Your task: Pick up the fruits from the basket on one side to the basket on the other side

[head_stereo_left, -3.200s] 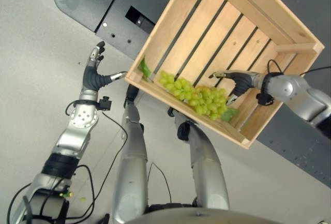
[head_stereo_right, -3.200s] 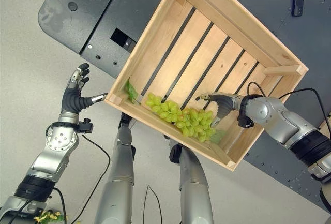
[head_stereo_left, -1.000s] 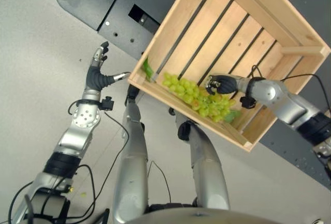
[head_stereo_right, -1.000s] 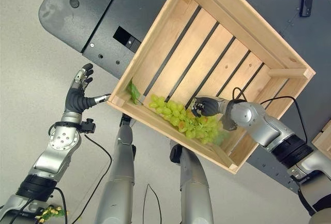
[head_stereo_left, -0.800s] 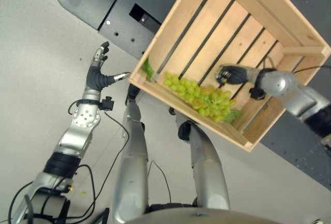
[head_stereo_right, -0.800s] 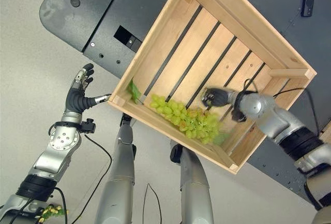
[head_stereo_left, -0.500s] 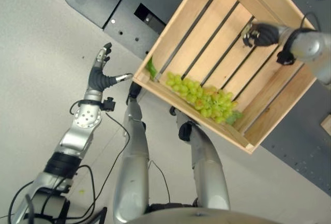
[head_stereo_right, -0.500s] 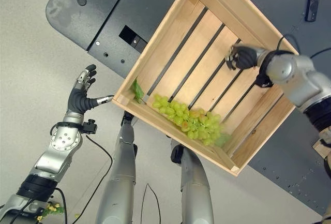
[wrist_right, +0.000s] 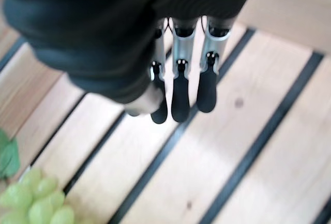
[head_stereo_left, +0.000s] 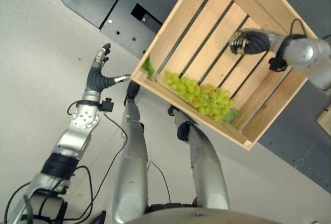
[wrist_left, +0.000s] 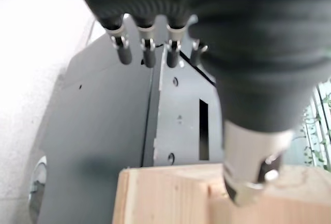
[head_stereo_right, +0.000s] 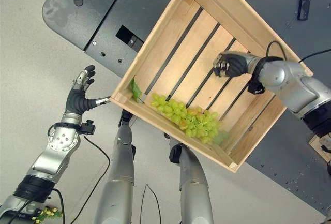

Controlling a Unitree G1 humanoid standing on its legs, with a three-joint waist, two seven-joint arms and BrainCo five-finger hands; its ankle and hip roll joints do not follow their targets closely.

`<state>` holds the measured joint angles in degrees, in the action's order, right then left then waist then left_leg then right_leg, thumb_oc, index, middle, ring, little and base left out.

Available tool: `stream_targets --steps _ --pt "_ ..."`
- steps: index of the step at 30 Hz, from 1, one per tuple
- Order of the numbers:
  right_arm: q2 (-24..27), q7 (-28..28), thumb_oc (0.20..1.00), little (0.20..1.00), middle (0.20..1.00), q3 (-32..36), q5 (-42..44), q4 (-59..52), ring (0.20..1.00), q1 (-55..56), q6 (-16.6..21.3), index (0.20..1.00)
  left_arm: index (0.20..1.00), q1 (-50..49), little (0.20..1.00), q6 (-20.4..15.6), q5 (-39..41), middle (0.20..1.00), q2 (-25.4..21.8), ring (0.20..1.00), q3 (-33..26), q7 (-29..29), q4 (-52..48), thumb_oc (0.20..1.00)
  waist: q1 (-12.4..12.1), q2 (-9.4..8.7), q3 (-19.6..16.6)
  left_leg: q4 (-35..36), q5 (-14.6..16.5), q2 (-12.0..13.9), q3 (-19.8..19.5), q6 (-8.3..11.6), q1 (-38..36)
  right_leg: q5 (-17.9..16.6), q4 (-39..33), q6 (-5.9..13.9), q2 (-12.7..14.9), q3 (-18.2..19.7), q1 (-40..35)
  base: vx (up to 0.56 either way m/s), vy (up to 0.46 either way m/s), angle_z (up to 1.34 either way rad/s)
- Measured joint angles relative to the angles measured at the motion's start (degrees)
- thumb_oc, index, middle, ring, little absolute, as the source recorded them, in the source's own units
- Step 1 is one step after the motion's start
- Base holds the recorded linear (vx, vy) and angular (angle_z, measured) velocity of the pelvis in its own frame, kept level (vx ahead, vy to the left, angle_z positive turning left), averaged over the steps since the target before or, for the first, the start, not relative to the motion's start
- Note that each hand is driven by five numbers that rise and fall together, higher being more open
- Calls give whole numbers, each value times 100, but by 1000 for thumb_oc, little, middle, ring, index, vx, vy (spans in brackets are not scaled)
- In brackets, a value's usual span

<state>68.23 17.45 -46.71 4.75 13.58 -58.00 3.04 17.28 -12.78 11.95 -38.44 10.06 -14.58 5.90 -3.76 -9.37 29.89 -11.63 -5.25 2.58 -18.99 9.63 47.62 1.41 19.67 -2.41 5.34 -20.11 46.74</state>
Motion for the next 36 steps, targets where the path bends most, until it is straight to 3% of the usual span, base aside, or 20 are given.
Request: stream_targets --steps 9,36 --pt "-38 600 1000 1000 1000 280 -133 -774 1000 1118 -31 1000 1000 0 1000 5 0 1000 -14 1000 -4 57 -6 1000 -6 1 0 22 0 -8 2 0 33 3 -2 4 3 9 49 0 0 0" --pt "-614 657 1000 1000 1000 806 -62 -905 1000 1553 -216 1000 1000 13 1000 32 -3 1000 -5 1000 2 106 -14 1000 -1 1 1 20 0 -8 7 0 186 7 6 9 4 12 205 0 0 0"
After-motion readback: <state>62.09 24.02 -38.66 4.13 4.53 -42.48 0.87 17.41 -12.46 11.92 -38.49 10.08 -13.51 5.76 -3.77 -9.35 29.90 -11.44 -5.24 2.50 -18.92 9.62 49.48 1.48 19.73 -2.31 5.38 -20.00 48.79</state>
